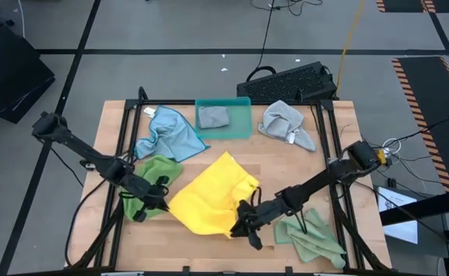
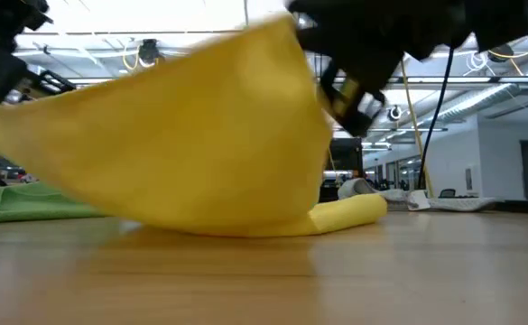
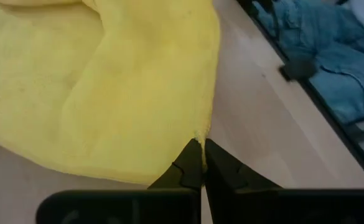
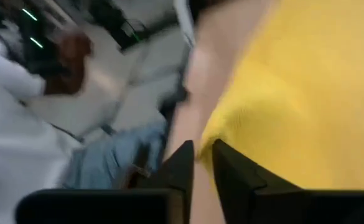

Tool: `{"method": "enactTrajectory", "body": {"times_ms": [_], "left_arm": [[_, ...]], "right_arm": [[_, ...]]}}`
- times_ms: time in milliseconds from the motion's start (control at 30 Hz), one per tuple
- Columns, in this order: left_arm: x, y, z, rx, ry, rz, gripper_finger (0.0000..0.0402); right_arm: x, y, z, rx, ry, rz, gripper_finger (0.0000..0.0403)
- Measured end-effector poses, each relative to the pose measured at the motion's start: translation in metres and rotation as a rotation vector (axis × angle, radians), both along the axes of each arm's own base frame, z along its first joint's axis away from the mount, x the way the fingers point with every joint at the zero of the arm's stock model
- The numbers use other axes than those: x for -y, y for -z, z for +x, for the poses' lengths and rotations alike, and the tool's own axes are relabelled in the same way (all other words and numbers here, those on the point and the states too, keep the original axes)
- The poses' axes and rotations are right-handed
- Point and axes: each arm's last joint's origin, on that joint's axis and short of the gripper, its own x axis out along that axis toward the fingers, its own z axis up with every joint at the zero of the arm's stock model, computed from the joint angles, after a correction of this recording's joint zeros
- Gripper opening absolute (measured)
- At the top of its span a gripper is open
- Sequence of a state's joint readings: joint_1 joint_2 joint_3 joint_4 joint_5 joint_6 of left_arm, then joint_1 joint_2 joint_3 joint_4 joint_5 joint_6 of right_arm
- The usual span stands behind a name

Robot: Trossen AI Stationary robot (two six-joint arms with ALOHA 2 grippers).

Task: Fold microfiber towels
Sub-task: Fold the yellow microfiber cloth

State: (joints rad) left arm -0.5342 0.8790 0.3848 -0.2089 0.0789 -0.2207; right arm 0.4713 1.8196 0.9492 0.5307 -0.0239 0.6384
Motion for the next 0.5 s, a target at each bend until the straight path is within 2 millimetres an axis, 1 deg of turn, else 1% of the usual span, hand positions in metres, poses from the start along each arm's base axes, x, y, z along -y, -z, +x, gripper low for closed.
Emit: {"method": "enactTrajectory", "body": {"times_ms": [67, 167, 267, 333, 433, 500], "left_arm": [[-0.002, -0.001, -0.007, -0.029, 0.011, 0.004, 0.0013], [-0.003, -0.001, -0.014, -0.054, 0.023, 0.021, 0.0012], [-0.005, -0.001, -0.016, -0.051, 0.029, 0.038, 0.0005], [-0.005, -0.001, -0.016, -0.051, 0.019, 0.053, 0.0007], [-0.006, 0.000, -0.016, -0.046, 0.002, 0.067, 0.0016], [-0.006, 0.000, -0.016, -0.044, -0.002, 0.074, 0.0015]], "right_arm": [[0.003, -0.005, -0.005, -0.067, 0.031, -0.021, 0.0091], [0.012, -0.015, -0.016, -0.136, 0.113, -0.107, 0.0128], [0.024, -0.023, -0.024, -0.157, 0.234, -0.243, 0.0151], [0.032, -0.024, -0.025, -0.150, 0.297, -0.333, 0.0160], [0.039, -0.018, -0.022, -0.145, 0.280, -0.455, 0.0165], [0.044, -0.014, -0.016, -0.125, 0.227, -0.485, 0.0167]]}}
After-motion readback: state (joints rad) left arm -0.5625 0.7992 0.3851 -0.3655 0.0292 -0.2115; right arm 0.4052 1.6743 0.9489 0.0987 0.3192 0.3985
